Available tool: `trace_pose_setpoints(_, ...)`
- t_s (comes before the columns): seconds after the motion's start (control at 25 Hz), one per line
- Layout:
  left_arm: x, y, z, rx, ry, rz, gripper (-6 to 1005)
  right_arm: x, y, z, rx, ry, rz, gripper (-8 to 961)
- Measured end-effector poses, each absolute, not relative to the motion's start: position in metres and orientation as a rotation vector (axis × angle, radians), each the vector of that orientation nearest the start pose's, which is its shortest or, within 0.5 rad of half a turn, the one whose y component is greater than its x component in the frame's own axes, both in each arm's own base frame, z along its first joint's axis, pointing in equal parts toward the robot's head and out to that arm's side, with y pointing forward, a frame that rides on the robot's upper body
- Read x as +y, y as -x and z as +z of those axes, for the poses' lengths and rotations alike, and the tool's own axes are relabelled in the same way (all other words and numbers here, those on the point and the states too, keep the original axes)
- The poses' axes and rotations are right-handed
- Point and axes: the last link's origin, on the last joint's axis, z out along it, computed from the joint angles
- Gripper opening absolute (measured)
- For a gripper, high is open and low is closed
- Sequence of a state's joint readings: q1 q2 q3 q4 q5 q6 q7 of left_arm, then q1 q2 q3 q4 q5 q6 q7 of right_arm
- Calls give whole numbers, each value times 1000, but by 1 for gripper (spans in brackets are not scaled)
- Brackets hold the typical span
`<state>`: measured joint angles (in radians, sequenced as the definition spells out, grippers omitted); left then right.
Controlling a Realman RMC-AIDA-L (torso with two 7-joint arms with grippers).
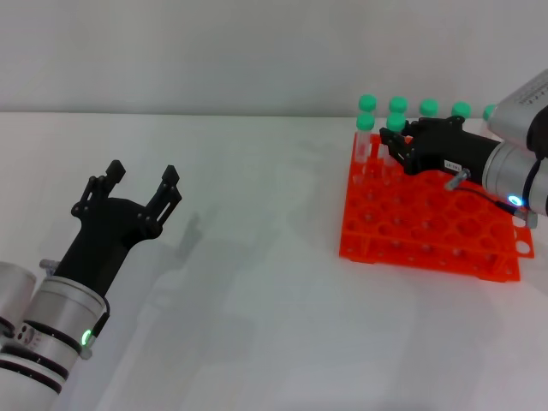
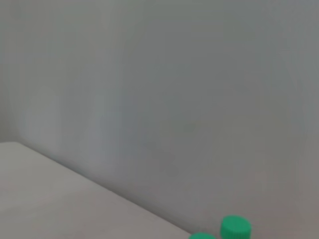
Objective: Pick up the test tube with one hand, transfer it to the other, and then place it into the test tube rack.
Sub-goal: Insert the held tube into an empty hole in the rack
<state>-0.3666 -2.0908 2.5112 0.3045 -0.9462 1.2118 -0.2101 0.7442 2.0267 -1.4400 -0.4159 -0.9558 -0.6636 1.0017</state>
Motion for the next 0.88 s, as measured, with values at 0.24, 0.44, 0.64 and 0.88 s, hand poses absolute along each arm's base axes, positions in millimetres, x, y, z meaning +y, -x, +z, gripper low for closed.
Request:
trace_pose_setpoints(0.24,306,298,-50,-631,1677,-891,826,445,-210,-37,471,2256,529,203)
trace_pose_setpoints(0.44,306,298,-50,-636,1677,-895,826,443,-214,-37,483,2255,531,203)
trace_pose_setpoints(0.64,306,298,-50,-641,1677,-897,826,438,-217,-36,489,2257,551,462)
trace_pose_setpoints(0.88,306,300,-50,-640,1676,-891,826,424,-226,-25,502,2233,649,711)
